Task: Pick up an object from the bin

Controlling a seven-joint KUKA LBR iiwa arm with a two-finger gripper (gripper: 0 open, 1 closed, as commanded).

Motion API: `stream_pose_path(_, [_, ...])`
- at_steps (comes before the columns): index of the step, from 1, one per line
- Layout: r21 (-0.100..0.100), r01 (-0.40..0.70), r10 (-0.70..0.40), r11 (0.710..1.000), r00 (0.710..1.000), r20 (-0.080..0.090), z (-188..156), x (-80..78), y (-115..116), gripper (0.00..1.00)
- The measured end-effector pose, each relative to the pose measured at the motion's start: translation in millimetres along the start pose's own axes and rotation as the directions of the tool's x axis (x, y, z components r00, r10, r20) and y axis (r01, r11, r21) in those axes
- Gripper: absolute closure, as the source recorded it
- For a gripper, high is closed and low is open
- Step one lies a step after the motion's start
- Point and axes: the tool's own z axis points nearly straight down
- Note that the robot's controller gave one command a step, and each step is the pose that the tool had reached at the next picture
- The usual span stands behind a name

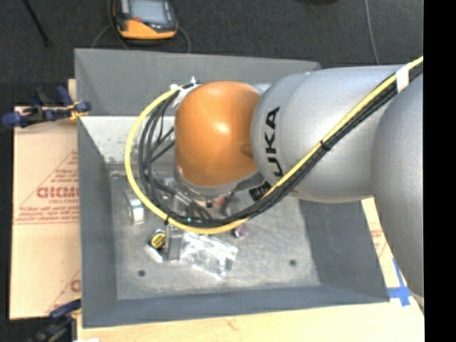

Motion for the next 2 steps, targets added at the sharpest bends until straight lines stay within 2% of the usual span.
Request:
stream_pose_path(1, [0.003, 0.022, -0.022, 1.0, 1.0, 0.001, 140.8, -4.8, -95.6, 0.0])
stream_pose_path(2, [0.0, -0.141, 0.141, 0.99, 0.99, 0.005, 106.8, 25.3, -134.1, 0.0])
